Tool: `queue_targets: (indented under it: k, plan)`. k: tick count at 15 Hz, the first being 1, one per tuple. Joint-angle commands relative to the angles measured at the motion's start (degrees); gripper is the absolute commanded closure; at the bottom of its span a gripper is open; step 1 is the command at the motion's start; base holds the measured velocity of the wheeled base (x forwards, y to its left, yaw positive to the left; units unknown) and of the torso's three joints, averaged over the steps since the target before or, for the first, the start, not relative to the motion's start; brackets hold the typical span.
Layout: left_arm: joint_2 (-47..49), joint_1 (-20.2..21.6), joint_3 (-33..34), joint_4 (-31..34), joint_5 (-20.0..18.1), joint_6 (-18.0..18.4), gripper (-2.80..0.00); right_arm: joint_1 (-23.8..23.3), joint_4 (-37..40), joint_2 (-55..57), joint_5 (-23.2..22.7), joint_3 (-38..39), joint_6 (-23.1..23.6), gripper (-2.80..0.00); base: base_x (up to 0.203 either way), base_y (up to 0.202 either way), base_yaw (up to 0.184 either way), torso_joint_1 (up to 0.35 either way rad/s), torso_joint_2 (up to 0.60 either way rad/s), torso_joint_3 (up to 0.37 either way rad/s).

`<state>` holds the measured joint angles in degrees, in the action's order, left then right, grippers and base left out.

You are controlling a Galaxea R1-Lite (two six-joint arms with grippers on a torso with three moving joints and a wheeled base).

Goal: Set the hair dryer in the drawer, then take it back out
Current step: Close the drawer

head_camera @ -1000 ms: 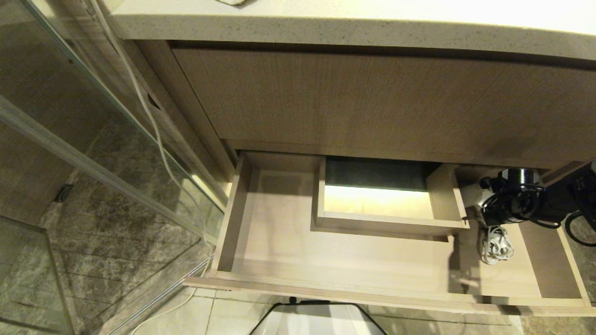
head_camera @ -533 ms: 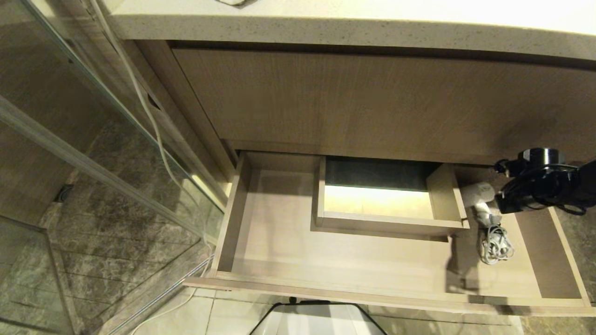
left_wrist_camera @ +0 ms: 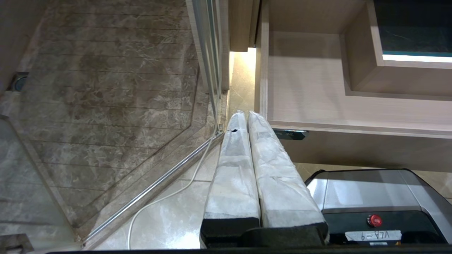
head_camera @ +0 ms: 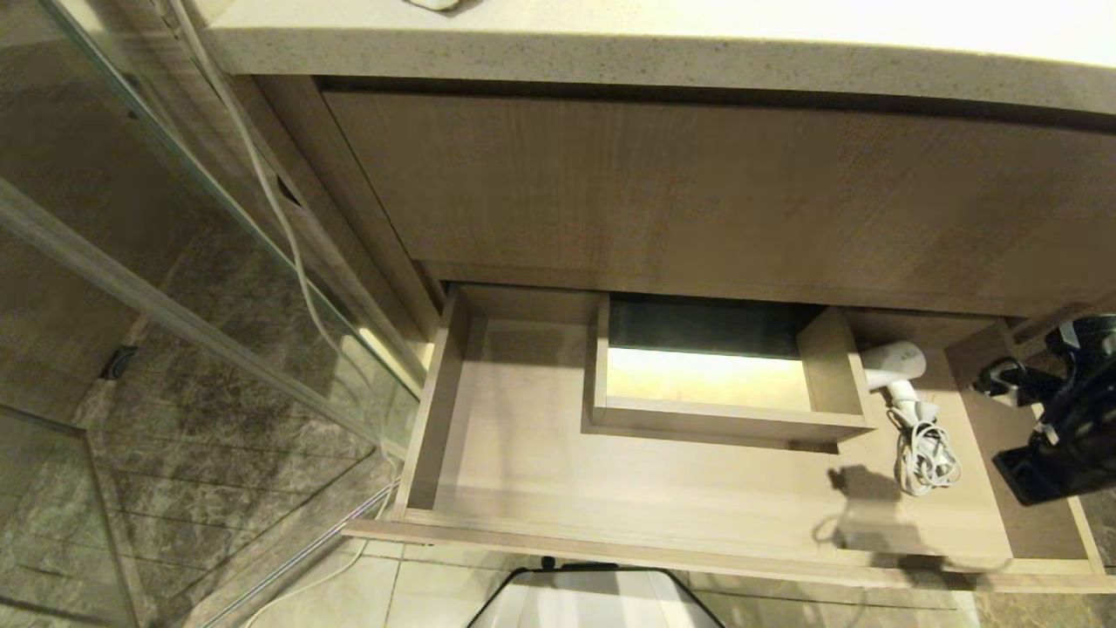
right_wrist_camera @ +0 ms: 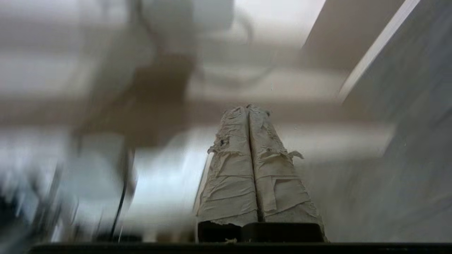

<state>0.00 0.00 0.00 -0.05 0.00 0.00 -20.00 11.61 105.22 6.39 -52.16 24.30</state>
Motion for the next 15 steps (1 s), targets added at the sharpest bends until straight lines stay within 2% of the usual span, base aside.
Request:
queue_targets:
  k: [1,4,8,13,15]
  plan:
    - [-0.1,0.0,0.0,0.0,0.0,0.0,0.0,0.0,5.4,-7.4,0.1,7.5,0.3,0.0,0.0,0.0,0.0,0.0,0.0,0.0]
    - [-0.1,0.0,0.0,0.0,0.0,0.0,0.0,0.5,6.8,-7.4,0.1,12.6,0.2,0.0,0.0,0.0,0.0,0.0,0.0,0.0]
    - [0.0,0.0,0.0,0.0,0.0,0.0,0.0,0.8,6.5,-1.5,0.1,13.8,-0.1,0.0,0.0,0.0,0.0,0.0,0.0,0.0]
    - [-0.1,0.0,0.1,0.0,0.0,0.0,0.0,0.8,-0.4,10.7,0.3,11.8,-0.3,0.0,0.0,0.0,0.0,0.0,0.0,0.0]
    - [0.0,0.0,0.1,0.0,0.0,0.0,0.0,0.8,-2.7,14.4,2.1,11.0,-0.2,0.0,0.0,0.0,0.0,0.0,0.0,0.0]
